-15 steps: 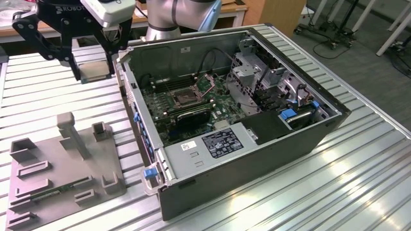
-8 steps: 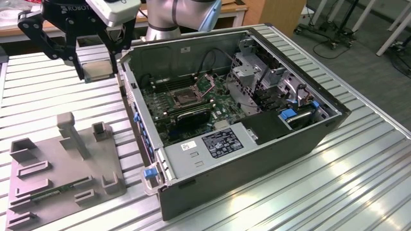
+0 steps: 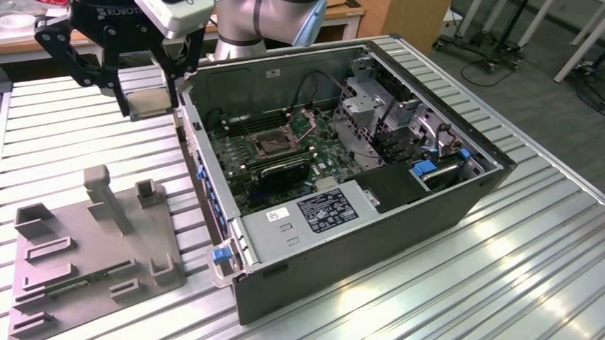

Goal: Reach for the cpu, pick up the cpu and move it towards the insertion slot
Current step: 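Pick up the cpu and move it towards the insertion slot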

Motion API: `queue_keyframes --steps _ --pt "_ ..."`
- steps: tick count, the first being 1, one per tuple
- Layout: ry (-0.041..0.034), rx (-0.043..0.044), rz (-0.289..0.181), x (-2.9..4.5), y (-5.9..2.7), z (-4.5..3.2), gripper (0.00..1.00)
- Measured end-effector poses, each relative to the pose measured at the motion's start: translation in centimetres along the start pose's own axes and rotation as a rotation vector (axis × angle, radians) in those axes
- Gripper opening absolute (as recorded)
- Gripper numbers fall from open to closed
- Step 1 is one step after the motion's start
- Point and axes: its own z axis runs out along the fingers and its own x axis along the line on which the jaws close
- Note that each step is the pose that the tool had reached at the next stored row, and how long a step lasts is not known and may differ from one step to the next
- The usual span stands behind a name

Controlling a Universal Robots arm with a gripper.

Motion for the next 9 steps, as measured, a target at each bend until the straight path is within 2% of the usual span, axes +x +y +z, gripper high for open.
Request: queue_keyframes --steps 9 --pt "0.0000 0.0000 0.000 -0.57 0.00 0.01 0.55"
